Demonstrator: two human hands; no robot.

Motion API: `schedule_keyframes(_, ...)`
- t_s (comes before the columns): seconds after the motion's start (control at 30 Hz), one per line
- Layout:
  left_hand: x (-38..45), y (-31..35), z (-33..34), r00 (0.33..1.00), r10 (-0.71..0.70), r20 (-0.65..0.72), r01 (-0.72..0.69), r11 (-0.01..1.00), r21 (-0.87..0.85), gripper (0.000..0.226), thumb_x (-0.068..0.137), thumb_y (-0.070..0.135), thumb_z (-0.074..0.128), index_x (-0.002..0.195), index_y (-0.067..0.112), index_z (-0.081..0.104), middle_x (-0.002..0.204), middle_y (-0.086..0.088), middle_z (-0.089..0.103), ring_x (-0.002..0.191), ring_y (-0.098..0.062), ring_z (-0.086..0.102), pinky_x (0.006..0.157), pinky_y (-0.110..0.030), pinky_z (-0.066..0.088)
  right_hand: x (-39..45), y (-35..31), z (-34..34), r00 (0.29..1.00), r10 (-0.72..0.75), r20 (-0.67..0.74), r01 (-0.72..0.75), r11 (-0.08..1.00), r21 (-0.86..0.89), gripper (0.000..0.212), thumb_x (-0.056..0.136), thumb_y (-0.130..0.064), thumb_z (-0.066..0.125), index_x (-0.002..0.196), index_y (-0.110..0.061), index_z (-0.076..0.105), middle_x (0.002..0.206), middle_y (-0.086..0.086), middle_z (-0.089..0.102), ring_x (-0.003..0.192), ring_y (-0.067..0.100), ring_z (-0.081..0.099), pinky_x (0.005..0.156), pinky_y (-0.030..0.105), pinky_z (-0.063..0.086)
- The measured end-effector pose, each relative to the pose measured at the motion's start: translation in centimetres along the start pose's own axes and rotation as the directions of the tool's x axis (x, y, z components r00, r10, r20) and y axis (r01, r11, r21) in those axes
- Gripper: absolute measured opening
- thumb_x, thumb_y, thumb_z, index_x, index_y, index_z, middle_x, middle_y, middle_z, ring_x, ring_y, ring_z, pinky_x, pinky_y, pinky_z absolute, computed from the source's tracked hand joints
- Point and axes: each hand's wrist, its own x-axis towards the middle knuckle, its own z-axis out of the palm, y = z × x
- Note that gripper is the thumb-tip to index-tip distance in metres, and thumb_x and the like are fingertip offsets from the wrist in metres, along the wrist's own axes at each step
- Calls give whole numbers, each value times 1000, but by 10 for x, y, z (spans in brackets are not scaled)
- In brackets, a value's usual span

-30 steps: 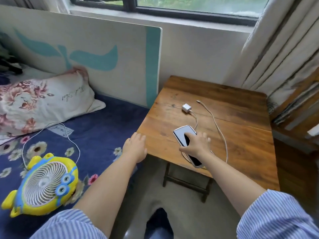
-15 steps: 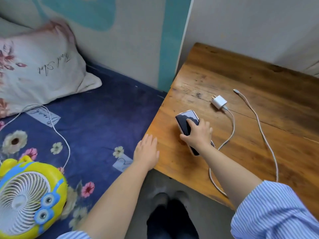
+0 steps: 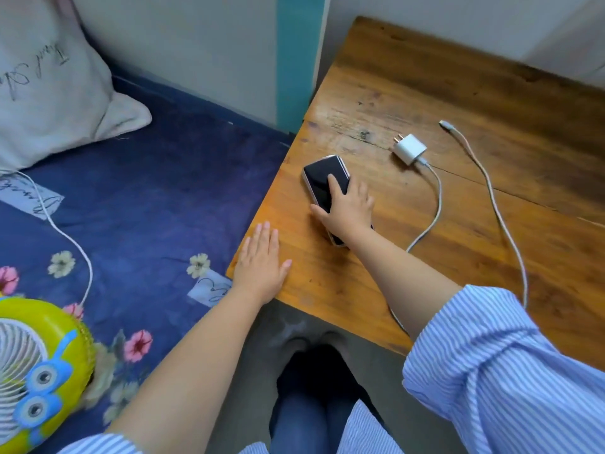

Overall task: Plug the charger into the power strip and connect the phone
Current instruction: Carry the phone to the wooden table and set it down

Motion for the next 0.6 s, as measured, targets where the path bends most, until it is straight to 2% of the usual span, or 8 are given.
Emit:
schedule_keyframes(0.07, -2, 7, -14, 999, 1, 33, -3, 999, 50, 65, 95, 41, 30, 144, 7, 3, 157, -12, -1, 144, -24, -2, 118, -39, 7, -10, 3, -11, 998, 12, 57, -12, 1000, 6, 59, 86, -43, 47, 135, -21, 24, 149, 20, 16, 133, 38, 17, 106, 49, 23)
schedule_keyframes(0.17, -2, 27, -40, 998, 34, 59, -41, 992, 122, 63, 96, 39, 29, 144, 6, 5, 157, -12, 2, 144, -24, -1, 118, -40, 11, -32, 11, -34, 998, -18, 59, 17, 999, 30, 46, 87, -34, 47, 127, -15, 36, 144, 18, 29, 132, 34, 21, 103, 48, 27)
schedule_keyframes(0.3, -5, 87, -88, 986, 168, -7, -164, 970, 181, 59, 96, 37, 33, 143, 7, 12, 156, -11, 11, 144, -23, 4, 116, -40, 17, -69, 48, -87, 996, -5, -89, 13, 996, 92, 34, 85, -20, 49, 116, -7, 51, 127, 14, 53, 128, 31, 29, 100, 44, 28)
schedule_keyframes(0.43, -9, 159, -131, 938, 337, -80, -303, 910, 285, 49, 94, 34, 37, 133, 5, 30, 148, -12, 27, 141, -25, 15, 110, -41, 26, -103, 97, -143, 977, 77, -200, -58, 994, 97, 30, 84, -16, 49, 111, -7, 57, 125, 12, 56, 128, 29, 31, 99, 42, 29)
schedule_keyframes(0.6, -28, 261, -165, 845, 522, -118, -448, 810, 378, 47, 94, 36, 35, 131, 7, 34, 147, -12, 31, 140, -24, 19, 109, -40, 26, -160, 178, -212, 926, 220, -308, -195, 975, 110, 29, 85, -16, 48, 111, -7, 57, 126, 10, 56, 128, 29, 32, 100, 42, 30)
